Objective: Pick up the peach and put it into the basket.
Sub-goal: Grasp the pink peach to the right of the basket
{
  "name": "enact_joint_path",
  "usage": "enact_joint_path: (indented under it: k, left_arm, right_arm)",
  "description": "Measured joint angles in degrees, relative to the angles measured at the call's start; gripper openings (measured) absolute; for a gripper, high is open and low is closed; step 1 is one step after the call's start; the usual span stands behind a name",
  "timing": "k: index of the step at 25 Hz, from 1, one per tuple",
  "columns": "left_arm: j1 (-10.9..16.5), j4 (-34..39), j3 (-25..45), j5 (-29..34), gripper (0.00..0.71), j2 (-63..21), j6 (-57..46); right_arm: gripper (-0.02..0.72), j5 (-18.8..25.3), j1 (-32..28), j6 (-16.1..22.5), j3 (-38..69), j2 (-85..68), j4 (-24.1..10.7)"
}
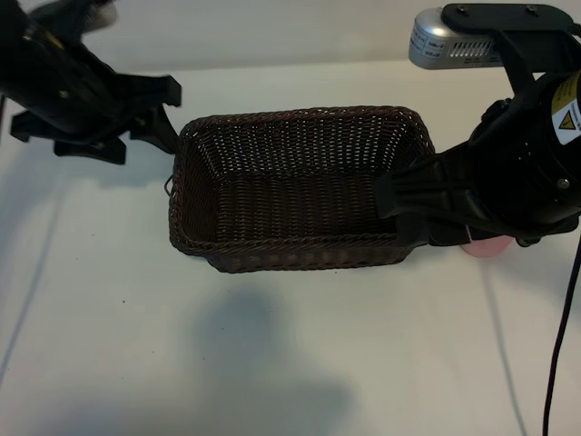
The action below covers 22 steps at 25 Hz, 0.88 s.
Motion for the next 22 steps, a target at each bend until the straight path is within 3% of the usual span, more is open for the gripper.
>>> enact_joint_path:
  k: [7,12,22]
  left_arm:
    - [-0.19,-0.07,0.0,3.01,0.551,-8.2,-0.07]
    - [-0.71,-4.29,0.87,5.77,0.551,-11.21,2.59]
    - [-11.99,-1.97,3.15,5.69,0.535,-15.68,-1.23]
  right_arm:
    - [0.545,0.0,0.0,0.0,0.0,0.0,0.0]
    - [0.545,0.0,0.0,0.0,0.0,0.0,0.04]
    - [0.545,0.0,0.0,0.0,0.0,0.0,0.04]
